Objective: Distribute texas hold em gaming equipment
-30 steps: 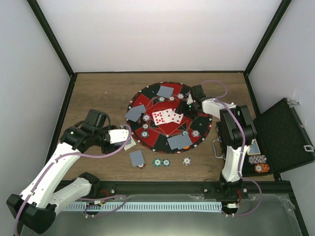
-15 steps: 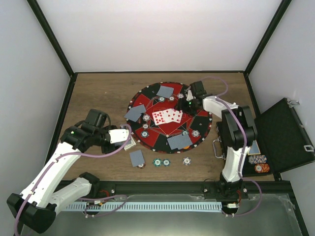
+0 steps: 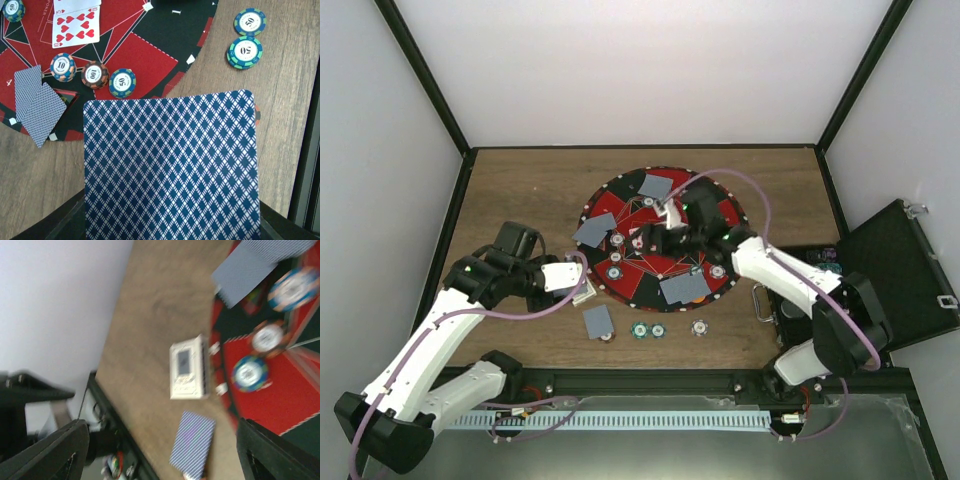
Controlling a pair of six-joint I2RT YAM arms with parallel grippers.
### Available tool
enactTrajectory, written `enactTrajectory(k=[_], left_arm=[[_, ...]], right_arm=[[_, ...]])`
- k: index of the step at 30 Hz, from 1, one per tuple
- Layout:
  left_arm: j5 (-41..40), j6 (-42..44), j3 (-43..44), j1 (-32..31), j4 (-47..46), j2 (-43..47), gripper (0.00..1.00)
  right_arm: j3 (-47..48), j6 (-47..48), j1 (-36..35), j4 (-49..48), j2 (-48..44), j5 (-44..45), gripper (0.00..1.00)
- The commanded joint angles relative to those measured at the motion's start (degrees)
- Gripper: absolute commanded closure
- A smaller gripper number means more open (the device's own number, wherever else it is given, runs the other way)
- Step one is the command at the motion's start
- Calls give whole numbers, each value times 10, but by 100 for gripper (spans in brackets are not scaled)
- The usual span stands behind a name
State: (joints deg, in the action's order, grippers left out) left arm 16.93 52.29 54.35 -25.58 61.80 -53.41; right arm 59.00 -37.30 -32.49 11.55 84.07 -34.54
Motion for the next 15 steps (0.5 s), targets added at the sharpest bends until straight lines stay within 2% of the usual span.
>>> enactTrajectory(k=[1, 7, 15], left_arm=[[15, -4, 22, 1, -11, 6, 95], [18, -2, 24, 1, -7, 5, 95], [18, -3, 25, 1, -8, 4, 95]], right_arm=[[-38, -98, -72, -112, -12, -51, 17], [-30, -140, -155, -187, 24, -77, 16], [-26, -170, -195, -245, 63, -99, 19]])
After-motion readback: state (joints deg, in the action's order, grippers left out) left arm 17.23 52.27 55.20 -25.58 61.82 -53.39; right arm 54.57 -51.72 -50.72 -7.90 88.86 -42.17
